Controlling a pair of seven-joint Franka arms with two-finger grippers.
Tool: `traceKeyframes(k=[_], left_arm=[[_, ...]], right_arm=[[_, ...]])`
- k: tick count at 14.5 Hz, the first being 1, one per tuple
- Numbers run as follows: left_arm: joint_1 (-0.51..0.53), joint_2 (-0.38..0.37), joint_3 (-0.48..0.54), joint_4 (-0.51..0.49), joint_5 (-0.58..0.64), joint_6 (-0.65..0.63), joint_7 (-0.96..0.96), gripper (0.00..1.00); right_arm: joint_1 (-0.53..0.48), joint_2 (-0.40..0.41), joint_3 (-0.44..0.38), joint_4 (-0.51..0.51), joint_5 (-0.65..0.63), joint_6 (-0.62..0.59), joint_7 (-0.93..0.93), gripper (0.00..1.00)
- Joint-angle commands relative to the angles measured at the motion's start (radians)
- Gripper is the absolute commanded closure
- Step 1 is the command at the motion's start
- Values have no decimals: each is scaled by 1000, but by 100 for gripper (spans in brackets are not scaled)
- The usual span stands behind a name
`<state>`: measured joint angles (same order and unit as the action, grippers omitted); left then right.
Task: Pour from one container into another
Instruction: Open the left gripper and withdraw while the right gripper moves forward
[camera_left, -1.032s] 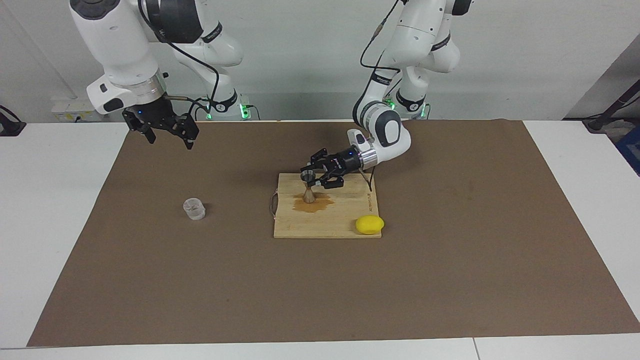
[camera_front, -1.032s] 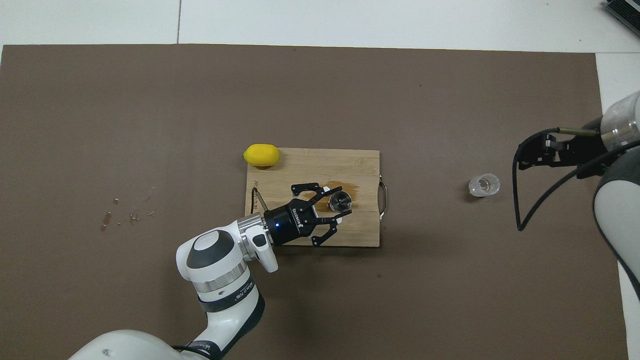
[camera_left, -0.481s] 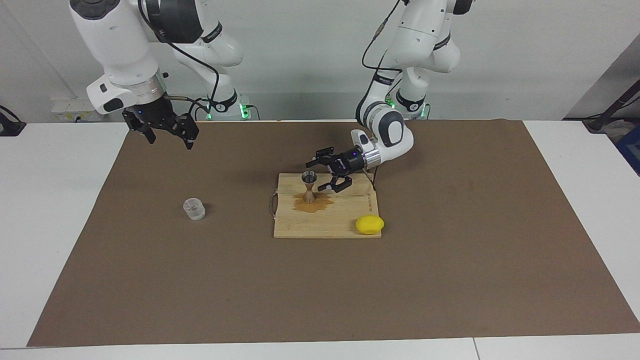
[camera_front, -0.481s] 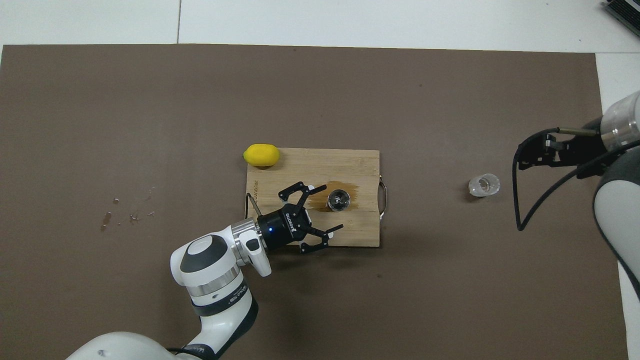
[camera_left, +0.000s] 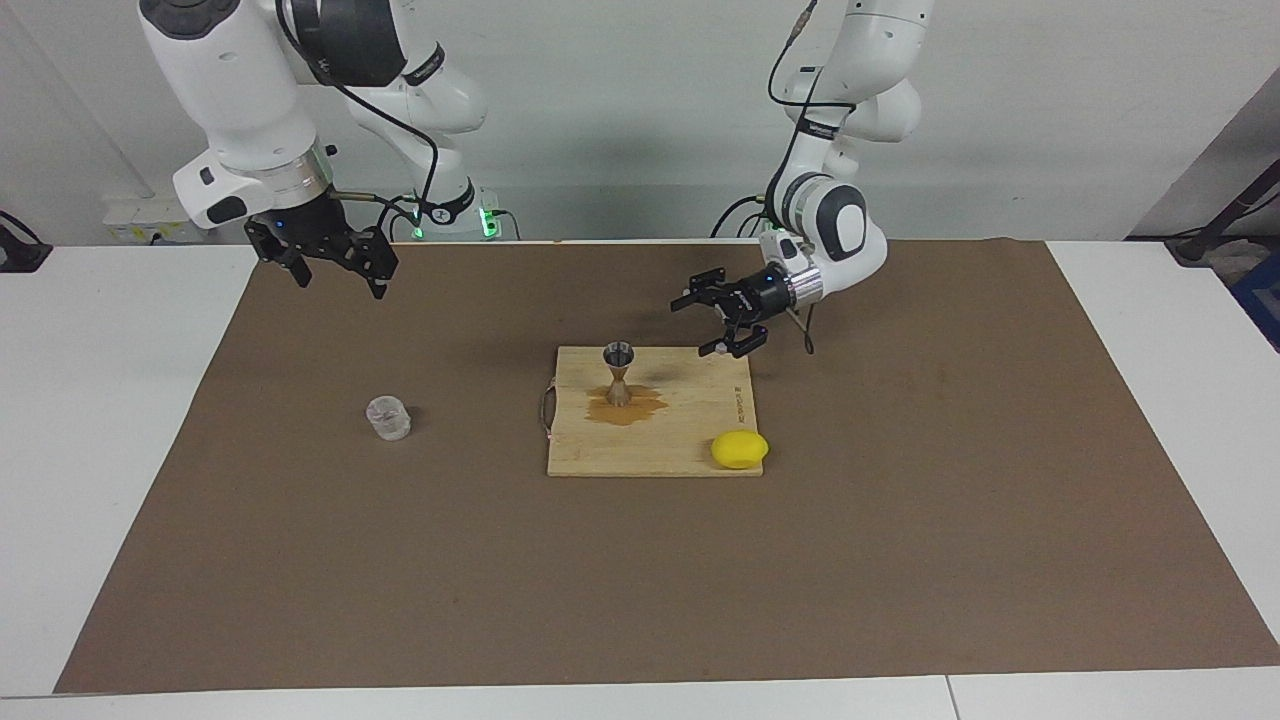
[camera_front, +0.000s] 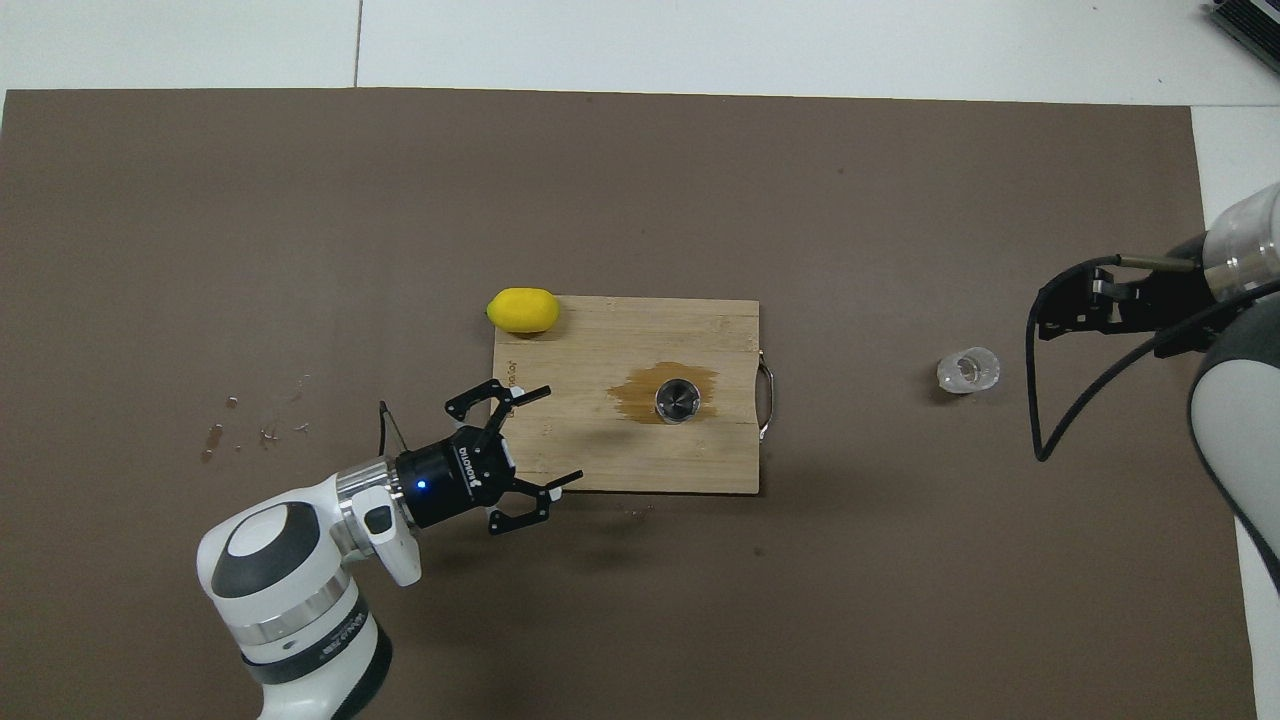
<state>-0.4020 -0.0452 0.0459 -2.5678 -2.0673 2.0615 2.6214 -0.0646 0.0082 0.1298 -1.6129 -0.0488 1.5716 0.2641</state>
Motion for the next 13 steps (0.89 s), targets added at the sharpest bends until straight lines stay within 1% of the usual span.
traceKeyframes(k=[1, 2, 3, 6, 7, 8, 10, 11, 13], left_arm=[[115, -54, -1, -31, 189, -47, -21, 0], [162, -54, -1, -25, 269, -64, -44, 0], [222, -53, -1, -9, 373, -86, -64, 0], [418, -33, -1, 78, 672, -233, -139, 0], [472, -12, -1, 119, 764, -271, -170, 0], [518, 2, 0, 158, 839, -320, -188, 0], [595, 27, 0, 227, 971, -394, -222, 0], [626, 40, 0, 271, 1033, -424, -245, 0], [673, 88, -1, 383, 1160, -471, -261, 0]], right_arm=[[-59, -30, -6, -24, 23, -5, -42, 1], [-63, -30, -7, -31, 24, 2, -28, 1], [-72, -30, -7, -42, 35, 14, -7, 1], [-130, -10, -9, -61, 110, 67, 211, 1], [-147, 5, -9, -62, 136, 74, 278, 1], [-168, 24, -9, -65, 162, 80, 337, 1], [-185, 38, -9, -97, 196, 132, 430, 0], [-192, 73, -9, -99, 204, 134, 479, 0], [-224, 140, -9, -101, 262, 154, 510, 0]])
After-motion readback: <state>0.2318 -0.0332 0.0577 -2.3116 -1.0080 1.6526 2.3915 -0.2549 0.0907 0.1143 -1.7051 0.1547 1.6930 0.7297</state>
